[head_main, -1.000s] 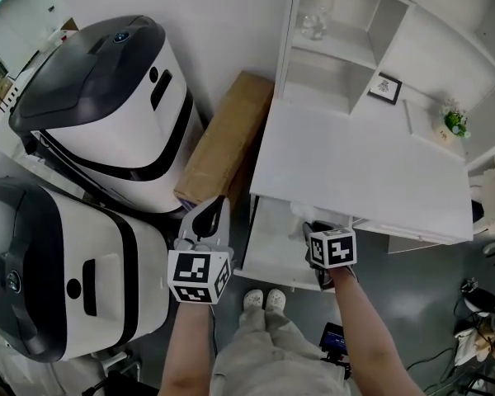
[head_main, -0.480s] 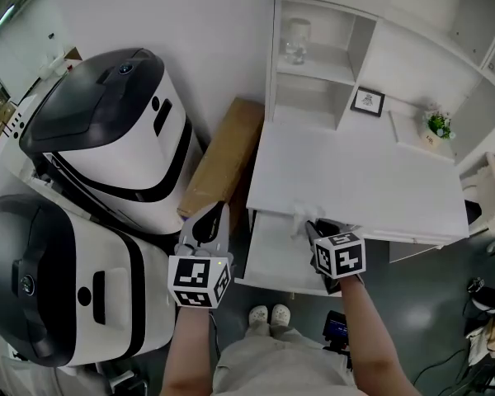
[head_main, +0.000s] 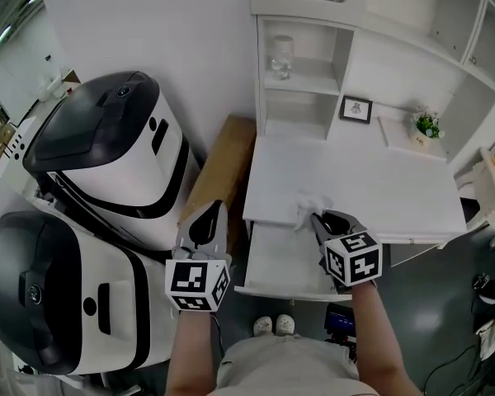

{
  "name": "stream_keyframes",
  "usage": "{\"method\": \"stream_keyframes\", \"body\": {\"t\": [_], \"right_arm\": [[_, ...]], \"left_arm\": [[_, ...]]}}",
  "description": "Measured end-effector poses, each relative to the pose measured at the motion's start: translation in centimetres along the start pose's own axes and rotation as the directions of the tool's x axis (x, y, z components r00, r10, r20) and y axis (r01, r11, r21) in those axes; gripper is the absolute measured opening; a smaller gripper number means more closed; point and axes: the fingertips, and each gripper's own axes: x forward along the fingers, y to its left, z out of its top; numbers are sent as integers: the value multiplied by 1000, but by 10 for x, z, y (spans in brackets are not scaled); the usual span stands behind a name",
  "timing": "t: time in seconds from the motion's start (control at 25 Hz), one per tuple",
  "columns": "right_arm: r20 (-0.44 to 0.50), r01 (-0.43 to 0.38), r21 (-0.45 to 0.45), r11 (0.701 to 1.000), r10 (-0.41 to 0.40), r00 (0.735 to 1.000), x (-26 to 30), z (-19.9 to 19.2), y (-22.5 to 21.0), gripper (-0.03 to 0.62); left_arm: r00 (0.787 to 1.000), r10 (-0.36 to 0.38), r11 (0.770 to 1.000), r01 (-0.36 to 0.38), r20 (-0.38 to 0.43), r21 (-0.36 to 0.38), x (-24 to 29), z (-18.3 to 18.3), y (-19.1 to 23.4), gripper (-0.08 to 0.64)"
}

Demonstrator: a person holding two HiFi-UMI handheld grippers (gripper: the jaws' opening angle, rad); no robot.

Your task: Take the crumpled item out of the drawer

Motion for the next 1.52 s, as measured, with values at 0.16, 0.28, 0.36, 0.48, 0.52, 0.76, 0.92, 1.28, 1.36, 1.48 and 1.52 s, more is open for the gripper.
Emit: {"method": "stream_keyframes", "body": {"t": [0.16,0.28,0.36,0.48,0.52,0.76,0.92,1.28,1.36,1.48,1.52], "right_arm": [[67,7,-18,1000,-6,998,-19,24,-3,57],[119,16,-24,1000,-13,993,-32,39,-4,57],[155,24,-23,999,-21,988,-42,49,-5,57],[216,51,-36,998,-43,975,-58,66,-7,57],[239,63,-44,997,-51,970,-64,73,-7,57],[362,166,-106,980,-117,925,-105,108,-15,57],[429,242,-152,958,-157,890,-129,126,-17,57],[511,314,-124,941,-211,833,-161,143,-31,55],[520,321,-117,940,-217,826,-166,144,-33,55],[527,313,-115,943,-210,824,-169,143,-35,55],[526,308,-115,944,-205,825,-169,142,-35,55]], "left_arm": [[999,1,1000,-2,36,17,0,16,-3,9],[998,1,999,-4,66,36,0,31,-5,9],[996,-1,999,-3,86,48,0,40,-7,9],[993,-2,998,-5,118,61,0,56,-8,9],[992,-2,998,-6,129,64,-1,61,-8,9],[983,6,996,-22,185,85,-4,87,-12,9],[977,12,996,-31,212,89,-7,98,-12,9],[965,17,993,-48,260,110,-9,121,-25,9],[964,10,992,-43,266,120,-8,124,-29,9],[961,5,992,-41,275,123,-7,128,-32,9],[961,7,992,-42,277,122,-8,129,-33,9]]}}
